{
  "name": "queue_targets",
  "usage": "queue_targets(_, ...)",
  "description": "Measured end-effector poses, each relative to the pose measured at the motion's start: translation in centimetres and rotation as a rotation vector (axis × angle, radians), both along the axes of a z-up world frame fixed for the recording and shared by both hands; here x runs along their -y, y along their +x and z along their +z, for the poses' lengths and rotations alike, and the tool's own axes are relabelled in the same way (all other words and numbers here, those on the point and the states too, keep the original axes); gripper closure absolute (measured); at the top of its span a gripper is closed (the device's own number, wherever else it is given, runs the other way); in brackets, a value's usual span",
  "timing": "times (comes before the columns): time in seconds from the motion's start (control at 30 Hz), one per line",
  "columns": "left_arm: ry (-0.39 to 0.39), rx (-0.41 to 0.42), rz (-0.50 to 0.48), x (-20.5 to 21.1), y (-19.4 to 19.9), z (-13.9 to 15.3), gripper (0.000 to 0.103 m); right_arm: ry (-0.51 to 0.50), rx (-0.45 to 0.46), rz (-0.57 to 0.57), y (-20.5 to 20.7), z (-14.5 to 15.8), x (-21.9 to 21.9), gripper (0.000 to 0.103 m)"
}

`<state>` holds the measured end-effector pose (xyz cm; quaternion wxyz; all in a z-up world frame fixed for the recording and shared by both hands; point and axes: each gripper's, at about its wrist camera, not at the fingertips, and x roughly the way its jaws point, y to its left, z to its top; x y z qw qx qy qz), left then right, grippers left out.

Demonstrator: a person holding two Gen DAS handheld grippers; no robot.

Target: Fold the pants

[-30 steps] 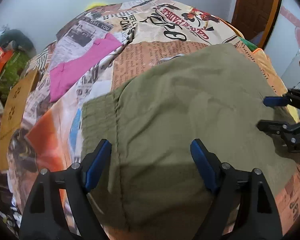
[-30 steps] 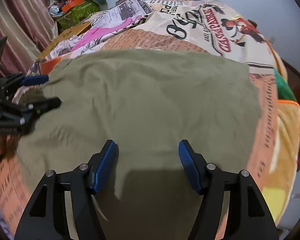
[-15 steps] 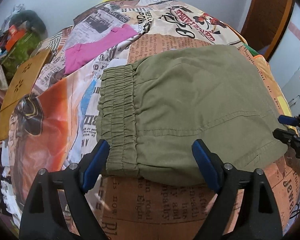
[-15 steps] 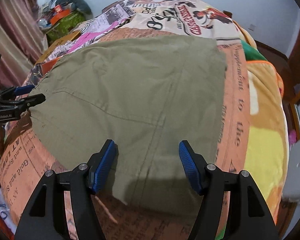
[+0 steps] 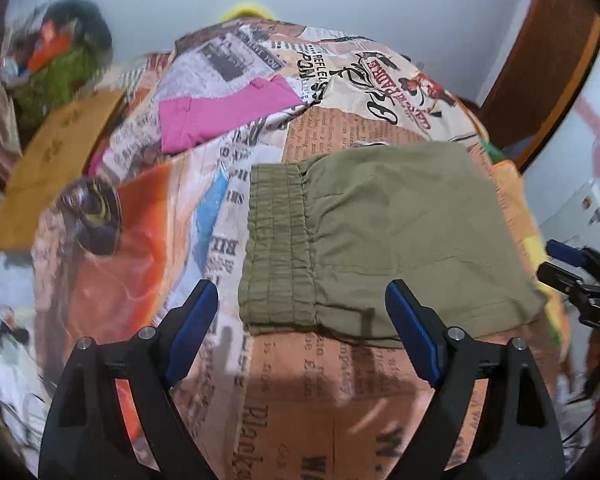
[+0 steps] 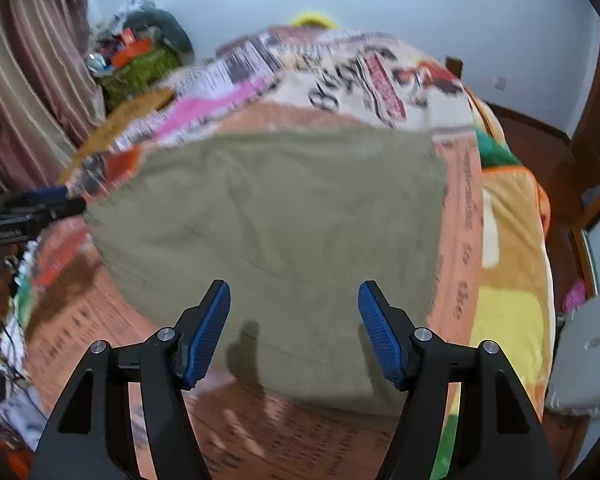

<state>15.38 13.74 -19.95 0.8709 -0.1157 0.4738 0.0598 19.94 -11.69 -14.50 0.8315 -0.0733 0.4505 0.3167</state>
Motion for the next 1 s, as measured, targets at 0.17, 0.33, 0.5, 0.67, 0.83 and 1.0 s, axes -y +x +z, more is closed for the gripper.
queue_targets(0.17, -0.130, -0.028, -0.004, -0.2, -1.1, -1.3, 0.017, 0.059, 0.047, 0.024, -0.5, 1.3, -2.2, 0.035)
queue_targets(0.33, -0.262, -0.075, -0.010, 0.3, -1.5, -3.7, 0.017, 0.042, 0.027, 0.069, -0.5, -0.2, -4.7, 0.035)
queue_targets(0.5, -0.415, -0.094, -0.001, 0.4, -0.9, -5.5, 0.017, 0.001, -0.039, 0.082, 0.1, -2.8, -6.1, 0.035)
queue_targets(0.67, -0.531, -0.083, 0.023, -0.5, 0.3, -6.0, 0.012, -0.046, -0.073, 0.074, 0.9, -4.3, -5.8, 0.035)
queue_targets(0.83, -0.676, -0.071, 0.086, -2.3, 1.7, -6.8, 0.008, -0.058, -0.112, 0.098, 1.0, -5.5, -5.7, 0.035)
queue_targets(1.0, -0.708, -0.061, 0.126, -3.3, 2.8, -7.1, 0.008, -0.057, -0.112, 0.114, 0.8, -5.6, -5.6, 0.034)
